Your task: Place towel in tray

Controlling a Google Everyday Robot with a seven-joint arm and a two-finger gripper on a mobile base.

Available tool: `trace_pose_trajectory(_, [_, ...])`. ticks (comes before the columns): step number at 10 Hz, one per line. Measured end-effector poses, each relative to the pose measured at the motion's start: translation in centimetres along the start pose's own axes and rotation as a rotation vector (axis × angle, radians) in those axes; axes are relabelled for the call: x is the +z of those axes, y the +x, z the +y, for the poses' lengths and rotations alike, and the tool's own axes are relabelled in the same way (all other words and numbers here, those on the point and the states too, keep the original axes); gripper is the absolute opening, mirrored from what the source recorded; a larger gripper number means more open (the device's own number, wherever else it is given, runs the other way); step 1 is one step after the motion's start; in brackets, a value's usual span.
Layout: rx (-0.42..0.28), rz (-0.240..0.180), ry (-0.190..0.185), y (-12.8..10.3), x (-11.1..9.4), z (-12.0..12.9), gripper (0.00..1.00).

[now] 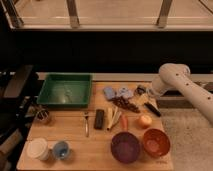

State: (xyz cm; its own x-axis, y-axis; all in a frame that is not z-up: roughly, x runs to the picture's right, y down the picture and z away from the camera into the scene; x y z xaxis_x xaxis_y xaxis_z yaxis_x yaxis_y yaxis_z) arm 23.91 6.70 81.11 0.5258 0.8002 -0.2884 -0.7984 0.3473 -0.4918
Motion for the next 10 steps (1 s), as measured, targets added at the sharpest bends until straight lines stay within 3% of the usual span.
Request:
trace_pose_trajectory(2, [-0.006,0.001,-0.005,0.0,-0.1,0.0,0.66])
trace_pose_trajectory(3, [-0.037,0.0,-0.025,-0.3,-0.3,-0.2,0.66])
trace_pose_trajectory(6, [-0.261,-0.01,-0.077,-1.4,0.3,-0.8,0.66])
trace_pose_trajectory(8, [-0.323,-0.031,-0.056,-2.1,1.1,-1.8,0.66])
trace_pose_trajectory(9, [-0.341,-0.047,-0.025,-2.5,1.4,-2.2,0.66])
trace_pose_trajectory(10, [-0.36,-0.078,0.036,-3.0,1.6,-2.8,0.66])
